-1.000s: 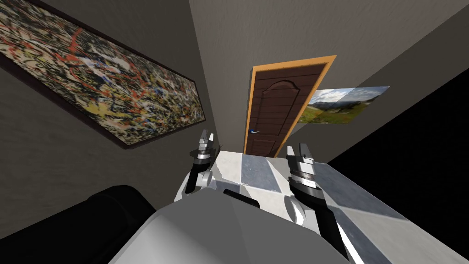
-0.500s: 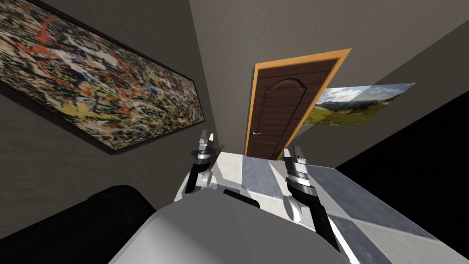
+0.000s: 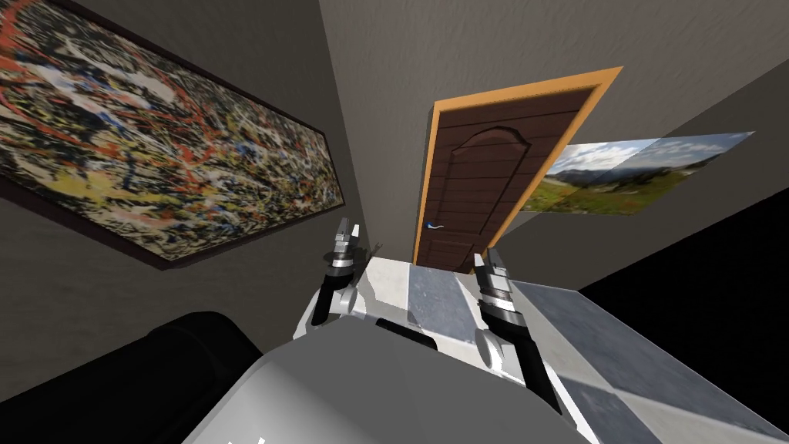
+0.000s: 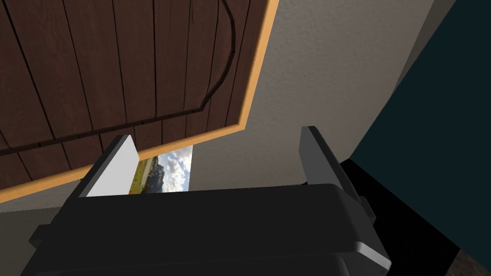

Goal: Pull the door open

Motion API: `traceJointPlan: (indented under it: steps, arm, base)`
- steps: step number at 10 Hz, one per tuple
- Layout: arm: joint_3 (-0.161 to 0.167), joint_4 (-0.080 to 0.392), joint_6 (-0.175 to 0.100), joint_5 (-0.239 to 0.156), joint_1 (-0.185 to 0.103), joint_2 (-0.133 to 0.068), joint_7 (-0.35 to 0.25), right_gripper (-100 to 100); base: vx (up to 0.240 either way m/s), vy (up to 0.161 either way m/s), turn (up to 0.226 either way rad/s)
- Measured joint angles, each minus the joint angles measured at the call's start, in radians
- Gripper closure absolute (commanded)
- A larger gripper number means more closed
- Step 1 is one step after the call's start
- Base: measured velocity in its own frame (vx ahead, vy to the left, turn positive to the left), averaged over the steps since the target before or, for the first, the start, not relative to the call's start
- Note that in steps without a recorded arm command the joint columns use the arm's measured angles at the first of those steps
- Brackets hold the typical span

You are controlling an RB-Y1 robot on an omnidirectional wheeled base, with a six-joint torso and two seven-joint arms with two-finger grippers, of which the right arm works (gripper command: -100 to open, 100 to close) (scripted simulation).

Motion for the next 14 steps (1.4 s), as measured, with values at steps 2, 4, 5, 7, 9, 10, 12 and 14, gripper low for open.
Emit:
traceJointPlan:
  steps: [2, 4, 5, 7, 9, 10, 12, 14]
  arm:
    - [-0.002, 0.043, -0.009, -0.003, -0.005, -0.006, -0.007, -100]
    - [-0.004, 0.08, -0.015, -0.006, -0.011, -0.012, -0.014, -100]
    - [-0.007, 0.104, -0.019, -0.009, -0.017, -0.017, -0.018, -100]
    - [-0.011, 0.145, -0.02, -0.012, -0.029, -0.023, -0.025, -100]
    - [-0.016, 0.185, -0.021, -0.016, -0.039, -0.029, -0.032, -100]
    - [-0.018, 0.195, -0.02, -0.019, -0.035, -0.035, -0.038, -100]
    - [-0.021, 0.245, -0.028, -0.022, -0.047, -0.041, -0.045, -100]
    - [-0.026, 0.29, -0.037, -0.027, -0.055, -0.05, -0.054, -100]
  base:
    - [0.095, 0.013, 0.045]
    - [0.103, 0.004, 0.047]
    - [0.101, 0.013, 0.05]
    - [0.102, 0.008, 0.046]
    - [0.106, 0.008, 0.049]
    - [0.11, 0.004, 0.04]
    - [0.093, 0.013, 0.053]
    - [0.095, 0.009, 0.049]
